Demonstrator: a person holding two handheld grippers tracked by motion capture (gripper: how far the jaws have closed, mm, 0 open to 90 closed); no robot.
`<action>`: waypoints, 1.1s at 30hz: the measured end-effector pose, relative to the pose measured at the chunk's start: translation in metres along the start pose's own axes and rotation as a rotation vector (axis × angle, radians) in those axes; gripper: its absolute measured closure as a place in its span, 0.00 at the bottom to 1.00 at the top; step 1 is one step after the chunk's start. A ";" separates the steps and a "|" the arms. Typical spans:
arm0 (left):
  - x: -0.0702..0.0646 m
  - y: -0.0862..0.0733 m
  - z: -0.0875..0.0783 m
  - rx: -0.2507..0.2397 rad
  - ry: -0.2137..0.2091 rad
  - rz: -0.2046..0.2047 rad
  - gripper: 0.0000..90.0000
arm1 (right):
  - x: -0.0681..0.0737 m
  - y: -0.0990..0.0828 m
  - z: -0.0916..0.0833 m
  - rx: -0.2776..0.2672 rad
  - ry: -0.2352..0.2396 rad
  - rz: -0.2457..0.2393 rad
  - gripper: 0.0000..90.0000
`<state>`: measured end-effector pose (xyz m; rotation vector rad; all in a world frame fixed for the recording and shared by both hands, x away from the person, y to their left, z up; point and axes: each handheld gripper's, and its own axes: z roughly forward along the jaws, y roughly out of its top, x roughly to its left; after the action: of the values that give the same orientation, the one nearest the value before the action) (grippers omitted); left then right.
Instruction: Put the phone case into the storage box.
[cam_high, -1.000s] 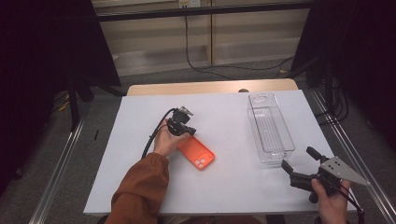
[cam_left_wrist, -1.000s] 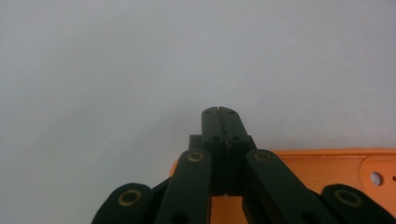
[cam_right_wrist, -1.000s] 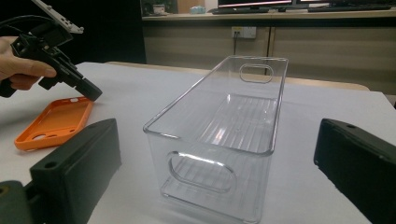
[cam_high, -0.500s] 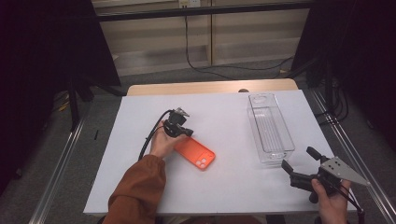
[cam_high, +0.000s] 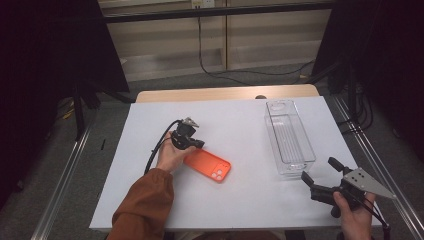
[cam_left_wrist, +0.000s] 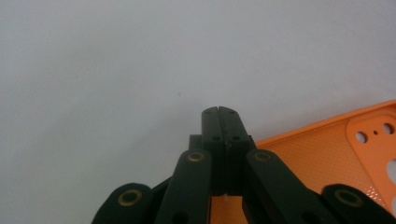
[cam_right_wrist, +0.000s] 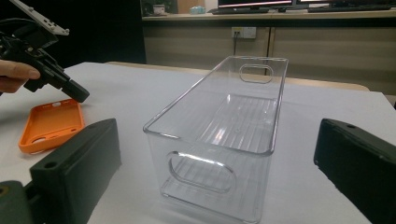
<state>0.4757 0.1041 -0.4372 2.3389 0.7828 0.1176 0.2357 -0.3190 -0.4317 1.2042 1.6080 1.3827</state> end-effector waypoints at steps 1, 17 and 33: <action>0.000 0.000 0.000 0.000 0.000 0.000 1.00 | 0.000 0.000 0.000 0.001 0.001 0.000 0.00; -0.005 -0.008 -0.010 0.037 0.008 0.031 1.00 | 0.000 0.000 0.001 -0.001 0.002 -0.004 0.00; -0.014 -0.019 -0.018 0.032 0.013 0.050 1.00 | 0.001 0.000 0.001 -0.002 0.003 -0.003 0.00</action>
<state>0.4494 0.1184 -0.4332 2.3905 0.7379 0.1428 0.2363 -0.3181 -0.4318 1.1989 1.6094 1.3845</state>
